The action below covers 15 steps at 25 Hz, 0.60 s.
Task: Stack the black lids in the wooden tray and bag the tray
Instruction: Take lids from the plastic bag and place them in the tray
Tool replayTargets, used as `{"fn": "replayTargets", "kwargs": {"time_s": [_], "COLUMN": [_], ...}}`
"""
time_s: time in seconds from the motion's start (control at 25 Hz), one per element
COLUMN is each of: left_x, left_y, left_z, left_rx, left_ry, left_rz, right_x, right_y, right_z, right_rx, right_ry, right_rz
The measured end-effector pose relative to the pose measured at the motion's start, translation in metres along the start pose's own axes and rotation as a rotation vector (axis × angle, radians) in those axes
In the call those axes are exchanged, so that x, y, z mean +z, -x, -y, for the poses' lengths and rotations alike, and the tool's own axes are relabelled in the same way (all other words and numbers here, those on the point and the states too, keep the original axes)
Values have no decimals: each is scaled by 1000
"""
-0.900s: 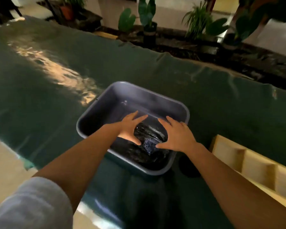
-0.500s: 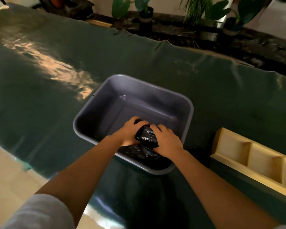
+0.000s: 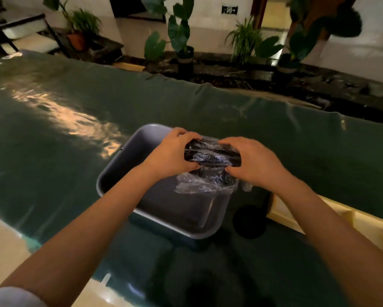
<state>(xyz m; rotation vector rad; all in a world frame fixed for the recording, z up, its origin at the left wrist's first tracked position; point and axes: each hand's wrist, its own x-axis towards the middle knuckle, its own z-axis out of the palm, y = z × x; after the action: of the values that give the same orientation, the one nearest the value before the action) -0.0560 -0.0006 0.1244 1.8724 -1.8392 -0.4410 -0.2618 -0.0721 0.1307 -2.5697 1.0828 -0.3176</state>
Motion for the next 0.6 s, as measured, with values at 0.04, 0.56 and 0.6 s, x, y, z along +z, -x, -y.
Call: {"fn": "replayTargets", "kwargs": {"time_s": [0.04,0.56,0.6], "left_x": [3,236,239], "left_y": [5,132,137], "left_z": [-20,-118,-118], "left_rx": [37,-68,-77], "left_ry": [14,68,46], "left_rz": [2,637,659], "right_x": [-14,88,92], "right_y": [23,295,303], "right_z": [-7,-111,-116], "right_rx": [12,390,406], "right_ry": [4,-277,-367], "right_rz": [-20,231,223]}}
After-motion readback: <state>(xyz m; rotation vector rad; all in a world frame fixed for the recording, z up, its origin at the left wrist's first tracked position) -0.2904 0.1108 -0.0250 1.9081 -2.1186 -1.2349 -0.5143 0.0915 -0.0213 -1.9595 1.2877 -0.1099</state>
